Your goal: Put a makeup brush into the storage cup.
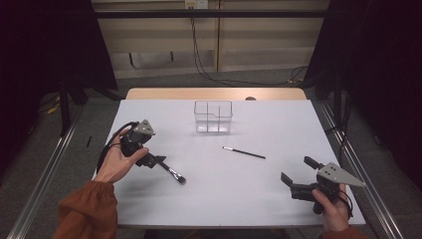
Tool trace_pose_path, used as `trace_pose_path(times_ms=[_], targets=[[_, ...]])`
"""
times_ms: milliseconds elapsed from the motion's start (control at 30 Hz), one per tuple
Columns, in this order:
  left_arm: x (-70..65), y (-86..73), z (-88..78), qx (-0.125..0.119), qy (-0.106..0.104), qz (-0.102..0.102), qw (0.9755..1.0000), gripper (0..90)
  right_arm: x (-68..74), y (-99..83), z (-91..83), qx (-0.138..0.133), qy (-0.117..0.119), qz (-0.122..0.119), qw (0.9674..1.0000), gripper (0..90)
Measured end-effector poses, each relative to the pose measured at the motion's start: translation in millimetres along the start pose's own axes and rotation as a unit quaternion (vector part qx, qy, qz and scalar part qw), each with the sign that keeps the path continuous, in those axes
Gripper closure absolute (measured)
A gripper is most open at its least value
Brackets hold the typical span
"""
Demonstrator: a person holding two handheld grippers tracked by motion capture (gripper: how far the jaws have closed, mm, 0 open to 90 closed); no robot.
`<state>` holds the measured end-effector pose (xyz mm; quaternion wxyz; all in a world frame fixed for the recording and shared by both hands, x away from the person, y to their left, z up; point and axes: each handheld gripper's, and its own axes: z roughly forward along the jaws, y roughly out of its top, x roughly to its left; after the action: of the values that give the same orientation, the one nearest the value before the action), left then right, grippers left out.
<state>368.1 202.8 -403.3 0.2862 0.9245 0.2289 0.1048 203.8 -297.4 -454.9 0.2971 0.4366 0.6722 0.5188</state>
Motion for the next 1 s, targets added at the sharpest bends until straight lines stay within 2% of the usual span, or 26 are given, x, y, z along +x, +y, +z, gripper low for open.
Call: trace_pose_path(times_ms=[67,100,167,233,267,300,333,400,500,600,633,700,867,1000], targets=[[-0.2,2.3,1.8,0.018,-0.008,0.010,0.9998,5.2,-0.1,0.1,-0.1,0.000,0.001,0.003,1.0000,0.0],[0.1,3.7,2.2,0.031,-0.004,0.020,0.9993,5.2,-0.2,0.0,-0.1,0.001,0.001,0.002,1.0000,0.0],[0.0,6.5,1.4,0.034,0.001,0.028,0.9990,5.6,-0.1,0.1,0.0,0.000,0.002,0.001,1.0000,0.0],[-0.3,8.4,1.7,0.042,-0.013,0.028,0.9986,6.0,-0.1,0.0,0.0,0.000,0.004,-0.001,1.0000,0.0],[-0.6,8.7,3.6,0.052,-0.018,0.029,0.9980,5.0,-0.2,-0.1,0.3,0.001,0.003,-0.001,1.0000,0.0],[0.7,9.3,4.4,0.071,-0.022,0.044,0.9963,5.0,-0.2,-0.1,0.3,0.001,0.003,-0.001,1.0000,0.0],[1.5,9.2,6.0,0.078,-0.019,0.048,0.9956,5.1,-0.5,-0.2,0.4,0.002,0.003,-0.002,1.0000,0.0],[4.0,8.7,9.4,0.081,-0.024,0.053,0.9950,5.3,0.1,-0.4,0.8,0.004,0.006,0.000,1.0000,0.0],[6.9,8.6,15.0,0.096,-0.037,0.062,0.9927,5.7,0.5,-0.5,1.2,0.006,0.009,-0.002,0.9999,0.0],[6.7,9.9,19.9,0.104,-0.040,0.071,0.9912,6.3,0.4,-0.7,1.9,0.007,0.011,-0.002,0.9999,0.0],[7.1,9.9,20.6,0.105,-0.051,0.070,0.9907,6.3,0.4,-0.7,1.9,0.007,0.011,-0.002,0.9999,0.0],[8.9,10.2,22.1,0.104,-0.055,0.070,0.9906,10.2,0.5,-0.8,2.0,0.009,0.012,-0.001,0.9999,0.0],[11.7,10.6,30.9,0.122,-0.075,0.072,0.9871,8.5,0.9,-0.9,2.1,0.010,0.015,0.002,0.9998,0.0],[11.4,9.9,36.6,0.125,-0.083,0.074,0.9859,7.8,1.2,-1.1,2.4,0.012,0.015,0.002,0.9998,0.0]])
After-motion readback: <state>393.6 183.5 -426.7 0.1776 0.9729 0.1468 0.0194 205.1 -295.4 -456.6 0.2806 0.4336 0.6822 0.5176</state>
